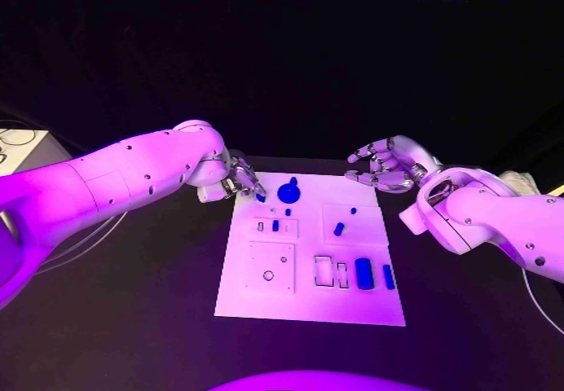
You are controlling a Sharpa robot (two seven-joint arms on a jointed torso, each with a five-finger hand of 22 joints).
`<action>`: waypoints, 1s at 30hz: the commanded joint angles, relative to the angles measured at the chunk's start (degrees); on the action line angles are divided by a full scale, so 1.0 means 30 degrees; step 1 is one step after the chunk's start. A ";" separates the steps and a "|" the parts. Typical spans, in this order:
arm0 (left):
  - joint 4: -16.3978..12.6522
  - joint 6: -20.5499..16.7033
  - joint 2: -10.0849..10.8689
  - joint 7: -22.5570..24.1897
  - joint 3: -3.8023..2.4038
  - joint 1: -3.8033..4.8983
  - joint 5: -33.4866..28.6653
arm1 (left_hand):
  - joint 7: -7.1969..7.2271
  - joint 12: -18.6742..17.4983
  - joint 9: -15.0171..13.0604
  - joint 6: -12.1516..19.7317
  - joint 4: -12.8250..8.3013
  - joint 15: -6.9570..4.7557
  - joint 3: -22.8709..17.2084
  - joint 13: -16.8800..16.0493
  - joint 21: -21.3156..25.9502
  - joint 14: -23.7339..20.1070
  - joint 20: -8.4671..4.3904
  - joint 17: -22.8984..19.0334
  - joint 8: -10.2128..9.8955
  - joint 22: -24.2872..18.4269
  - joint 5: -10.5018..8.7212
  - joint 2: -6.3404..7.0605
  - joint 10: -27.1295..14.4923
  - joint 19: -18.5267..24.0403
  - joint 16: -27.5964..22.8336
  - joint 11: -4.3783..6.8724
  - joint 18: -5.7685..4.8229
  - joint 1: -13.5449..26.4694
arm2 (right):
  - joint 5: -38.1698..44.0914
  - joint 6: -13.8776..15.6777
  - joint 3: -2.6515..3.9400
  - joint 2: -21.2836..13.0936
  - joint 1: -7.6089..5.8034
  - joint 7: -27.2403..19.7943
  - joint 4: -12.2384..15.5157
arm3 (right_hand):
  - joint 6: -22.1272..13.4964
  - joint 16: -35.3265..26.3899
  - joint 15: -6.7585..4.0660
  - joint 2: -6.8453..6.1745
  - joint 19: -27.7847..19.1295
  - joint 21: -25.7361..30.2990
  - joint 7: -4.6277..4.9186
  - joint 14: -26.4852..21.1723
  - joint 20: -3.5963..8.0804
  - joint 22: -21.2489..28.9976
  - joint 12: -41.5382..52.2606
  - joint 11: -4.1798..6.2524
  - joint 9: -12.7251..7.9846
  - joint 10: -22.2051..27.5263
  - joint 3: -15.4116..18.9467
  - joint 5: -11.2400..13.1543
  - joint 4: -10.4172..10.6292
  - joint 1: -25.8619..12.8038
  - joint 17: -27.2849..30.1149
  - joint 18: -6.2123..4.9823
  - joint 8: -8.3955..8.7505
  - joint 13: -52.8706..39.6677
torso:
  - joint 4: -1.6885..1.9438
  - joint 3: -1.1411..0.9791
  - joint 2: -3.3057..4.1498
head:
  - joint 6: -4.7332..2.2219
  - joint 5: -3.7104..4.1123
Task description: Assemble the parts on the task board
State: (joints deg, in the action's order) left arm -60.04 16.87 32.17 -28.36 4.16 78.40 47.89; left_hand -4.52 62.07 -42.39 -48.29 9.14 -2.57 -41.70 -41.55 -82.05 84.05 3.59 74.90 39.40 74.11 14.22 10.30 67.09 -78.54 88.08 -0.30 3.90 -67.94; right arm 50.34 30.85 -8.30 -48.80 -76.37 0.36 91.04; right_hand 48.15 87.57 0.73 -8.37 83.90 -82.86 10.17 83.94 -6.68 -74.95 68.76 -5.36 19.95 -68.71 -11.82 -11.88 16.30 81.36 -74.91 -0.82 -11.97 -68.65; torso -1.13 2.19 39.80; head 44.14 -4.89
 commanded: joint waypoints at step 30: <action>-0.5907 -0.3198 0.2488 -0.0847 0.1067 -0.0166 0.1637 | 0.0387 0.1009 -0.0844 -0.1216 -0.3194 -0.0552 -0.2850 -0.1747 -0.0660 0.1718 -0.0427 0.4179 0.0060 0.1097 0.3383 0.0699 0.1844 -0.0954 0.0155 0.0445 -0.0291 0.0808 | -0.5447 0.1873 -0.0004 0.0237 0.0007 -0.3518 -0.1071 | -0.0927 -2.1276 0.1812 -0.1544 -0.9394 2.4887 0.0953 -0.9665 -0.1817 1.5213 -1.5302 -0.1281 -0.0454 0.5330 -0.5337 -0.1921 -0.1053 -0.0988 1.4009 -0.3219 -0.1817 1.7331 | 0.0048 -0.0047 -0.0014 | 0.0237 -0.0277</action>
State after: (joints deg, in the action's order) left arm -77.45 7.63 39.62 -29.95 7.31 78.00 51.39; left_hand -3.68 64.80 -42.44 -51.34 8.73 -3.77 -41.28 -46.74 -83.85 84.03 2.26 74.90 39.38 74.95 24.04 12.71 72.33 -81.10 88.31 1.03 3.91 -65.53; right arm 39.11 36.14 -8.33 -48.23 -76.37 -6.33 88.07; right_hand 45.16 26.07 5.72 -12.91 55.80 -9.82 11.76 55.37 -11.60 -31.23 24.24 -8.93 18.90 -52.06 -27.11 -17.76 13.50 78.81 -34.69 -9.81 -17.82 -18.84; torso -0.91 2.07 39.70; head 44.73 -5.52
